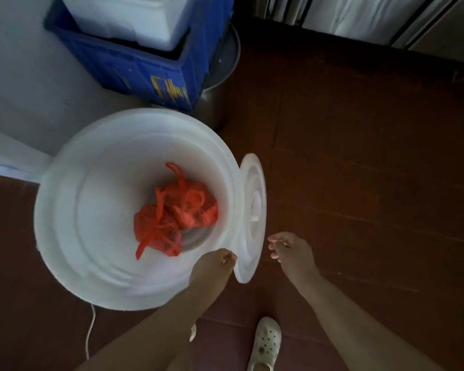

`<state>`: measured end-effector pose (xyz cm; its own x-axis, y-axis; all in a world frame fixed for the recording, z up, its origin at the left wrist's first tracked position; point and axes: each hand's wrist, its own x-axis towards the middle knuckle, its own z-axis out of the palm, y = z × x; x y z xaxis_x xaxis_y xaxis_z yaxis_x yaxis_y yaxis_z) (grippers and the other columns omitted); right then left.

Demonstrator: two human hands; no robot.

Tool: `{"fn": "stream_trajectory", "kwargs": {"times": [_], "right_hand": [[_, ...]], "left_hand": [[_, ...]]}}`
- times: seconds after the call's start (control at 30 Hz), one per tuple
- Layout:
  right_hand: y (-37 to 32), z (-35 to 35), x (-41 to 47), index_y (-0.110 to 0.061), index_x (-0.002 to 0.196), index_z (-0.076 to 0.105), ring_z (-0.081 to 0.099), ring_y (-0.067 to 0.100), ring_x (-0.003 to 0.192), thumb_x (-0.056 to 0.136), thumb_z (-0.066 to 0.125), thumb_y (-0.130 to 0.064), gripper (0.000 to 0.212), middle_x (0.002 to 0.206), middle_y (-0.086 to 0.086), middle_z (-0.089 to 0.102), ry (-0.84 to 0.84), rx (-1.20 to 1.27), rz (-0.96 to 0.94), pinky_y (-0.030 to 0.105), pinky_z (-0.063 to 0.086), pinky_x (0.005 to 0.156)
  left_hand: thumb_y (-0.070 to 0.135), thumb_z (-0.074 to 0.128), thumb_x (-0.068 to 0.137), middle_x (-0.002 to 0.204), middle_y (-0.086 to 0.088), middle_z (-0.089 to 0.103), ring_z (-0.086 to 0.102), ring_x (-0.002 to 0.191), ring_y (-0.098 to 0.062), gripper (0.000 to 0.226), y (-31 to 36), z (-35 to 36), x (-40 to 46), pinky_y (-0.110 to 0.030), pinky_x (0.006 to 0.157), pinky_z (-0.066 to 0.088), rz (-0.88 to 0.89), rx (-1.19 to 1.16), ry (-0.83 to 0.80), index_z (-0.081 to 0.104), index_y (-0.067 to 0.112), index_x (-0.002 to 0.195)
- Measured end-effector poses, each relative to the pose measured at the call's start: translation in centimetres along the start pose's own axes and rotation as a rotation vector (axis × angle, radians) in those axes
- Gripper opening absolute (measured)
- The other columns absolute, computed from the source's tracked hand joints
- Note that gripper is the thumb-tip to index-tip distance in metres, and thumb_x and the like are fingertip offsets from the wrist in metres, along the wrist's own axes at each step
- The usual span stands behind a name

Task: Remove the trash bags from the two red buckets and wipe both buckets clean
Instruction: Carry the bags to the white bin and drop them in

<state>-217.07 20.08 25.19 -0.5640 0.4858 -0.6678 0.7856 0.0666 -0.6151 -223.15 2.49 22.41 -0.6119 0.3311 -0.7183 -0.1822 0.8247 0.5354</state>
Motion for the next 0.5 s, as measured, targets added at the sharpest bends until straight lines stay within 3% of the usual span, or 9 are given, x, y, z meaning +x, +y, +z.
{"fn": "stream_trajectory", "kwargs": {"times": [0.1, 0.17, 0.3, 0.5], "right_hand": [[3.5, -1.4, 0.7, -0.027, 0.083, 0.066, 0.064, 0.003, 0.064, 0.088, 0.050, -0.008, 0.026, 0.083, -0.005, 0.068, -0.023, 0.032, -0.013, 0.012, 0.045, 0.055], [5.8, -2.1, 1.4, -0.028, 0.084, 0.066, 0.063, 0.004, 0.064, 0.088, 0.050, -0.008, 0.027, 0.082, -0.005, 0.068, -0.044, 0.038, -0.018, 0.016, 0.045, 0.059], [10.0, -3.2, 2.8, -0.025, 0.085, 0.067, 0.061, 0.000, 0.059, 0.088, 0.048, -0.004, 0.028, 0.081, -0.005, 0.068, -0.066, 0.053, -0.008, 0.013, 0.043, 0.056], [14.0, -5.2, 3.4, -0.027, 0.083, 0.067, 0.063, 0.006, 0.063, 0.088, 0.048, -0.005, 0.029, 0.080, -0.004, 0.069, -0.046, 0.045, 0.017, 0.024, 0.048, 0.065]], "left_hand": [[0.031, 0.045, 0.096, 0.109, -0.002, 0.068, 0.062, 0.100, -0.018, 0.028, -0.3, 5.4, 0.2, -0.031, 0.088, 0.046, -0.032, 0.031, 0.051, 0.063, 0.021, 0.115], [0.026, 0.045, 0.097, 0.127, -0.006, 0.059, 0.056, 0.114, -0.022, 0.037, -0.4, 8.6, 0.9, -0.031, 0.094, 0.043, -0.094, 0.007, 0.068, 0.048, 0.014, 0.132], [0.022, 0.051, 0.095, 0.144, -0.018, 0.040, 0.044, 0.128, -0.033, 0.062, -0.8, 12.7, 3.8, -0.037, 0.102, 0.036, -0.326, -0.145, 0.190, 0.021, 0.001, 0.145], [0.024, 0.055, 0.091, 0.126, -0.012, 0.058, 0.055, 0.115, -0.030, 0.042, -0.7, 14.7, 7.2, -0.033, 0.086, 0.039, -0.294, -0.185, 0.320, 0.049, 0.005, 0.128]]}}
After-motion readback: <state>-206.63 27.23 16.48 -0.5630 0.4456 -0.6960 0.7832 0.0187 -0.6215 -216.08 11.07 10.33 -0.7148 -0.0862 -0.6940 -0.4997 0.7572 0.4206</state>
